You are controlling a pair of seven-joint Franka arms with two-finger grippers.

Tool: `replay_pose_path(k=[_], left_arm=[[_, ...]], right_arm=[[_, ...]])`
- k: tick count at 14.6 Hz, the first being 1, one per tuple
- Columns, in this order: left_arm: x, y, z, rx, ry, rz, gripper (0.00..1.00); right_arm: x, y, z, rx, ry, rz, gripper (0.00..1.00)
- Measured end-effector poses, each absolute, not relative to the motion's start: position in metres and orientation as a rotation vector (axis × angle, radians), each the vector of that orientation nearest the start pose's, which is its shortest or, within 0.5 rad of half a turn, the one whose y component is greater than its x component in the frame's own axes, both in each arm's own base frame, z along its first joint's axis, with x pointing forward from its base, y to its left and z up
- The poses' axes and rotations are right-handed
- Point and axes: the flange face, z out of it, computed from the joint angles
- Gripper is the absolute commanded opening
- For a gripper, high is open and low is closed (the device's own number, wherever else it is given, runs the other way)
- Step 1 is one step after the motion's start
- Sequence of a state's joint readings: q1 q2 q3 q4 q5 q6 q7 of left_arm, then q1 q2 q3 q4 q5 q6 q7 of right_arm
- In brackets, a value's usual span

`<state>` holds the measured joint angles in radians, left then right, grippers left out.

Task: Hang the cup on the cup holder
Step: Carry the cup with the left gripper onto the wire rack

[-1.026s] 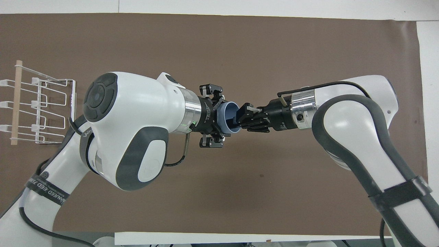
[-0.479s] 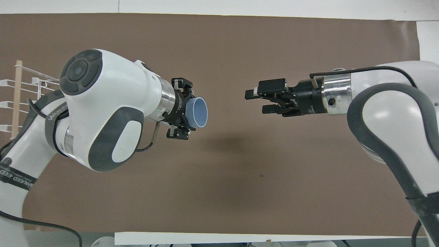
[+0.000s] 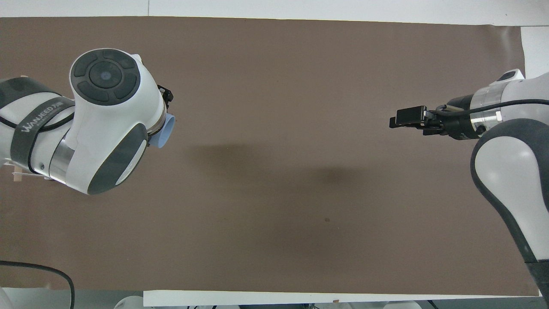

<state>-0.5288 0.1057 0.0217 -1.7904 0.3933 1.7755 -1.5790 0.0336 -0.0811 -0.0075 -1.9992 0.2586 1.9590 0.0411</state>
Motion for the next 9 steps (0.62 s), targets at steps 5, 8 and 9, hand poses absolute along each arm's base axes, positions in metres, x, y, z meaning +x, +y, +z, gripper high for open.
replay_pose_path(k=[5, 8, 9], left_arm=[[0.557, -0.220, 0.392, -2.100, -0.900, -0.732, 0.00], [0.580, -0.190, 0.340, -1.816, -0.818, -0.948, 0.00], [0.587, -0.181, 0.335, -1.769, -0.806, -0.983, 0.00]], right_arm=[[0.538, -0.023, 0.558, -3.215, 0.093, 0.031, 0.99], [0.536, -0.041, 0.610, -3.250, 0.150, 0.069, 0.99], [0.535, -0.044, 0.622, -3.249, 0.167, 0.082, 0.99]])
